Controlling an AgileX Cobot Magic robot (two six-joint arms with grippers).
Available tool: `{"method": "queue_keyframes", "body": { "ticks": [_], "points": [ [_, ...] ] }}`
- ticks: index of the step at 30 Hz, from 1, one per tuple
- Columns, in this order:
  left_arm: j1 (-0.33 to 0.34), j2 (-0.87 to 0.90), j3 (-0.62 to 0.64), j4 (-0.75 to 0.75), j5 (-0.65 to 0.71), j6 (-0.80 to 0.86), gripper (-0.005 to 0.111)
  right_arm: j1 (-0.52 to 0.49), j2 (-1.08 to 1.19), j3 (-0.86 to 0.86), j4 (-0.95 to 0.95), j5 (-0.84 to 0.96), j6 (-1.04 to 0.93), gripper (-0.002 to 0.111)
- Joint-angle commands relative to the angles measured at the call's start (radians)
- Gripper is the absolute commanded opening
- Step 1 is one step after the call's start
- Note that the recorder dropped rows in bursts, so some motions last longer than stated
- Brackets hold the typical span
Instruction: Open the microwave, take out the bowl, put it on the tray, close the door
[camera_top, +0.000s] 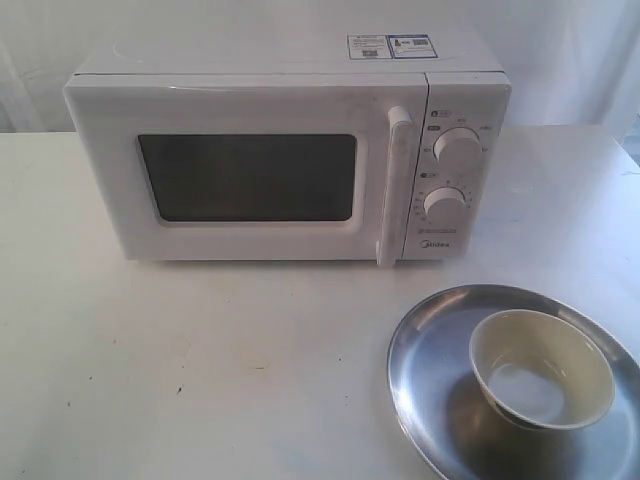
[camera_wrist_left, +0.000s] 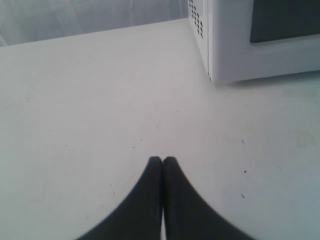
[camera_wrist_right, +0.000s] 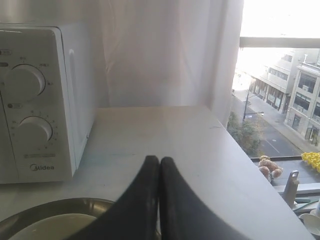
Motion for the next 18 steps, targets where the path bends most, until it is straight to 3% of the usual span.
{"method": "queue_keyframes", "body": {
  "ticks": [1, 18],
  "points": [
    [-0.002, -0.002, 0.003, -0.002, 0.0, -0.005, 0.0, -0.008, -0.006, 0.006, 0.01, 0.019, -0.011, 0.0],
    [-0.002, -0.002, 0.003, -0.002, 0.0, -0.005, 0.0, -0.008, -0.006, 0.006, 0.01, 0.038, -0.011, 0.0]
  ]
}}
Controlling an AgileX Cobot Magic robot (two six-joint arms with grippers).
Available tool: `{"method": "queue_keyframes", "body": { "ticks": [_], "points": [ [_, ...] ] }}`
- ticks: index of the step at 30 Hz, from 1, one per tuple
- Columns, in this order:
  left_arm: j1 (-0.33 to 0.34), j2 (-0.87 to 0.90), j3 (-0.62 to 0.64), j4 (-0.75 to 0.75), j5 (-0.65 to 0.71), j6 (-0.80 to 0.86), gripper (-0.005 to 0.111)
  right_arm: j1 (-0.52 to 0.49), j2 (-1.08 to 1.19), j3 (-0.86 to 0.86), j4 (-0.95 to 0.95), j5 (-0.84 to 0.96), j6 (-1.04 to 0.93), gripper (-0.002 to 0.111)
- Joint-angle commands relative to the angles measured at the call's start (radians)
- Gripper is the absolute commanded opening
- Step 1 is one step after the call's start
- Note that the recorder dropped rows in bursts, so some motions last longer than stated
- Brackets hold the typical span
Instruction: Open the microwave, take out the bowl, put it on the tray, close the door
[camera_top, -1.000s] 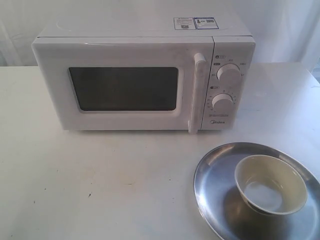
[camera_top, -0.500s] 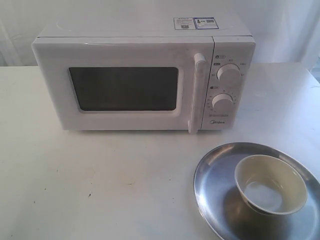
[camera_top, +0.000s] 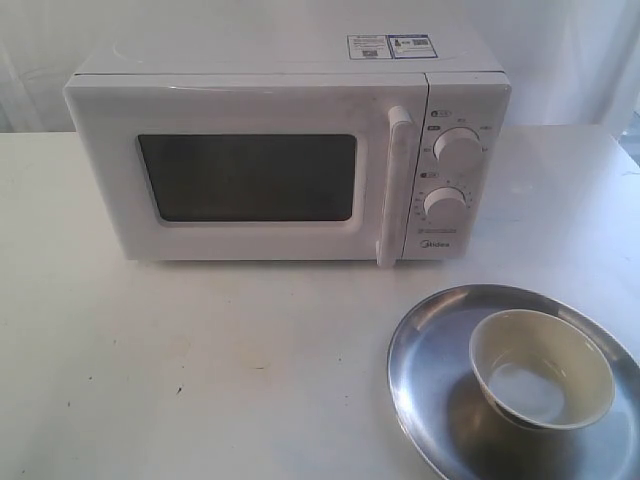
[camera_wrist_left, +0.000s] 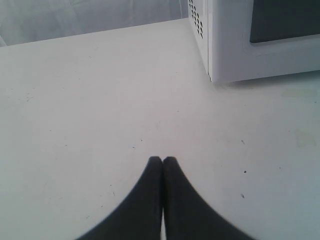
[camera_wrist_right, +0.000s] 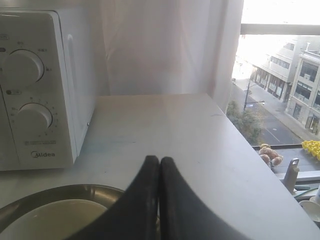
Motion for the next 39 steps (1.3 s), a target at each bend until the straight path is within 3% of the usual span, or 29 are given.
{"method": "queue_keyframes", "body": {
  "ticks": [1, 39],
  "points": [
    [-0.002, -0.002, 0.003, -0.002, 0.0, -0.005, 0.0, -0.008, -0.006, 0.006, 0.005, -0.006, -0.011, 0.0],
    [-0.002, -0.002, 0.003, -0.002, 0.0, -0.005, 0.0, -0.008, -0.006, 0.006, 0.005, -0.006, -0.011, 0.0]
  ]
}}
